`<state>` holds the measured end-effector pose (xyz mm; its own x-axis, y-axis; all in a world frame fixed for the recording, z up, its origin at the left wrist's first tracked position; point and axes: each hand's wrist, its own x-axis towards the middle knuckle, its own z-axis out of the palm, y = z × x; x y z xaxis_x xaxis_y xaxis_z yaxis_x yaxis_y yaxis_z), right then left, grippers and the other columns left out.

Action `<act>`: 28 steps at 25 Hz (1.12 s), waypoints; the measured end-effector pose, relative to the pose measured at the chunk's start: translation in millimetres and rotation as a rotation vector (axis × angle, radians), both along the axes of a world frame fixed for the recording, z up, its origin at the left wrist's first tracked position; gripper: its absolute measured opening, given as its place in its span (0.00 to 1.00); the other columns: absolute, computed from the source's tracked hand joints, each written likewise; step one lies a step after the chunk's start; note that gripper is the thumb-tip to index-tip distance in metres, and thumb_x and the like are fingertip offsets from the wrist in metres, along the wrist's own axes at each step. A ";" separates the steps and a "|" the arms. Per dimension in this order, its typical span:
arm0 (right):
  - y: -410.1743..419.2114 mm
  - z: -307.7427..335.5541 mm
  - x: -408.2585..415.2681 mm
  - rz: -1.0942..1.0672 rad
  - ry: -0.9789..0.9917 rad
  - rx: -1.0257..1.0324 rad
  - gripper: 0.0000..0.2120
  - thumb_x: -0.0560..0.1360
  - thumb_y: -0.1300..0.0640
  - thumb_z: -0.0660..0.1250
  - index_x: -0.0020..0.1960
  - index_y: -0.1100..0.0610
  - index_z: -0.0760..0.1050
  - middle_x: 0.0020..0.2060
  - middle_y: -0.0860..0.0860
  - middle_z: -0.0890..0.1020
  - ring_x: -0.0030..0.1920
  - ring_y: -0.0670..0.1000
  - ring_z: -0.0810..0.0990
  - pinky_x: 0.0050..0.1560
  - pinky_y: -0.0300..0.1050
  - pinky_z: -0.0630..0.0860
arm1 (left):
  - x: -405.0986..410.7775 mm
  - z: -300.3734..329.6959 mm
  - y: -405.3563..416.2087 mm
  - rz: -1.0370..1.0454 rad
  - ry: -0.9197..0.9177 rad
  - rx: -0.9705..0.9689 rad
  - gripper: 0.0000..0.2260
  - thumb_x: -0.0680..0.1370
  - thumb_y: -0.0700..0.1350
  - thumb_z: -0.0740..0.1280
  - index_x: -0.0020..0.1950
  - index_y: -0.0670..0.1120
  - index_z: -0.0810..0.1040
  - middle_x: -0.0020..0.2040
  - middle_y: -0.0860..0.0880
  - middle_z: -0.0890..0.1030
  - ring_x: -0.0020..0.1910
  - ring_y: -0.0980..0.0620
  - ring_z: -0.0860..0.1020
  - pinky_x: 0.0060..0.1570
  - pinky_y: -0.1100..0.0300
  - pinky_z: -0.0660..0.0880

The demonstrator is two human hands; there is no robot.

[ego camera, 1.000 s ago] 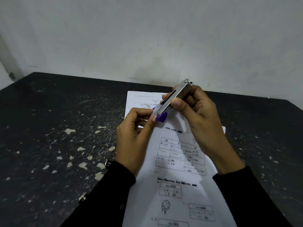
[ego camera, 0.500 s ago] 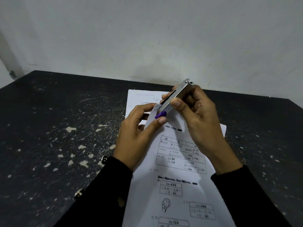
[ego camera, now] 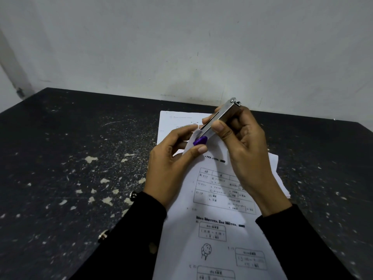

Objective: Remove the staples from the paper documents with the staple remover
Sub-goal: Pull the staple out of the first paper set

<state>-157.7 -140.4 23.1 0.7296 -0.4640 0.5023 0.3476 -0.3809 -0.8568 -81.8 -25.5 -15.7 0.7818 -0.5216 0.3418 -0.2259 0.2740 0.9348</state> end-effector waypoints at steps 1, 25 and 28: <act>-0.6 -0.5 0.3 -0.006 0.008 0.002 0.07 0.78 0.60 0.63 0.56 0.56 0.73 0.48 0.49 0.84 0.53 0.49 0.83 0.56 0.46 0.79 | 1.2 -0.6 0.3 -0.022 0.032 -0.001 0.22 0.70 0.39 0.74 0.63 0.48 0.76 0.52 0.49 0.82 0.50 0.56 0.82 0.44 0.68 0.78; -0.7 -1.3 -13.5 -0.010 0.375 0.679 0.09 0.73 0.68 0.69 0.40 0.58 0.72 0.28 0.53 0.82 0.27 0.49 0.82 0.29 0.43 0.82 | 4.2 -15.4 1.2 0.212 -0.548 0.106 0.07 0.71 0.28 0.68 0.43 0.38 0.81 0.46 0.46 0.80 0.49 0.57 0.79 0.43 0.69 0.75; -1.6 0.6 -16.9 -0.024 0.318 0.664 0.12 0.71 0.70 0.69 0.39 0.56 0.71 0.28 0.50 0.80 0.29 0.48 0.83 0.27 0.41 0.80 | 3.1 -14.2 1.9 0.252 -0.490 0.135 0.09 0.71 0.29 0.69 0.45 0.41 0.80 0.47 0.49 0.81 0.49 0.57 0.79 0.42 0.66 0.76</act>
<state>-174.7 -142.0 23.7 0.7790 -0.6146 -0.1241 0.0419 0.2485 -0.9677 -78.7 -23.5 -29.8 0.6547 -0.4036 0.6391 -0.6849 0.0408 0.7275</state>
